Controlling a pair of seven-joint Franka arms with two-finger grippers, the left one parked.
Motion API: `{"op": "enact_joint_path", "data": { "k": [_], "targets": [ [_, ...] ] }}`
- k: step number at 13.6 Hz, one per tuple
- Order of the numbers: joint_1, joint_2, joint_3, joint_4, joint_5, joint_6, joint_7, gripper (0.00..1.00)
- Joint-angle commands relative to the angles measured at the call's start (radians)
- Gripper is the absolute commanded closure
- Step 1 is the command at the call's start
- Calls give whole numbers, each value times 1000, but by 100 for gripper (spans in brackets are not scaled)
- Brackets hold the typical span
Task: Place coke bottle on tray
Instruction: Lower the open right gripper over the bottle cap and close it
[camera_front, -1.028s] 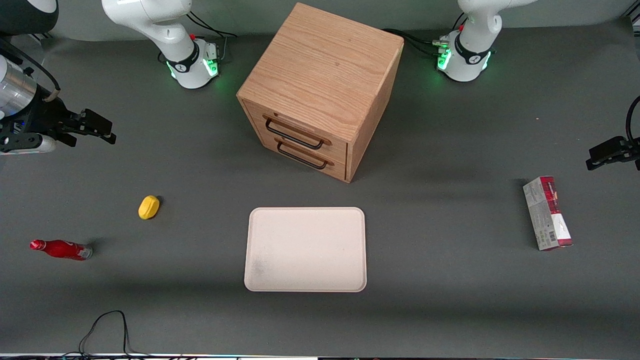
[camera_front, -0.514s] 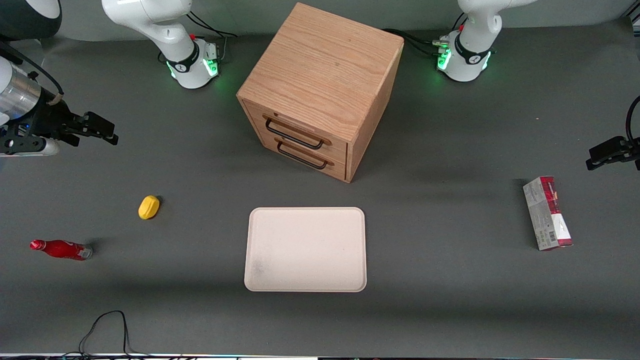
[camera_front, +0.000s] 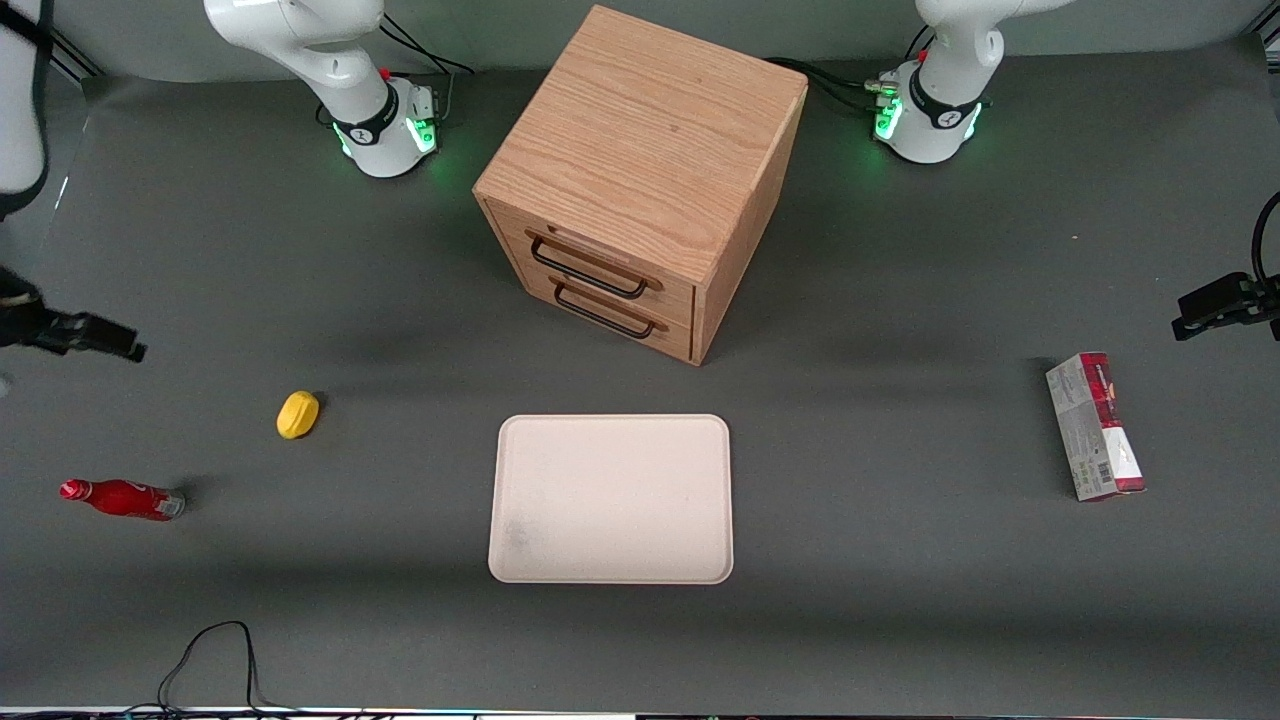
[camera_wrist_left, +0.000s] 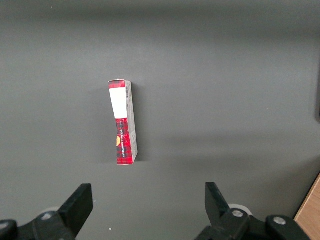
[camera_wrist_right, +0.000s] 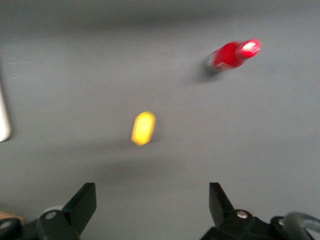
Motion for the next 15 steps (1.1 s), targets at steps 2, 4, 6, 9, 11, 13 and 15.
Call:
{"op": "enact_joint_path", "data": {
  "k": [2,4,6,9,11,13,15],
  "targets": [
    [-91,190,-48,123,70,97,-198,0],
    [-134,276,-47,123,119,233,-287,0],
    [-174,363,-34,125,162,360,-333,0],
    [-191,445,-25,138,243,440,-392,0],
    [-207,459,-5,155,253,447,-392,0],
    [-210,474,-4,166,254,448,-393,0],
    [-211,489,6,175,254,470,-393,0]
  ]
}}
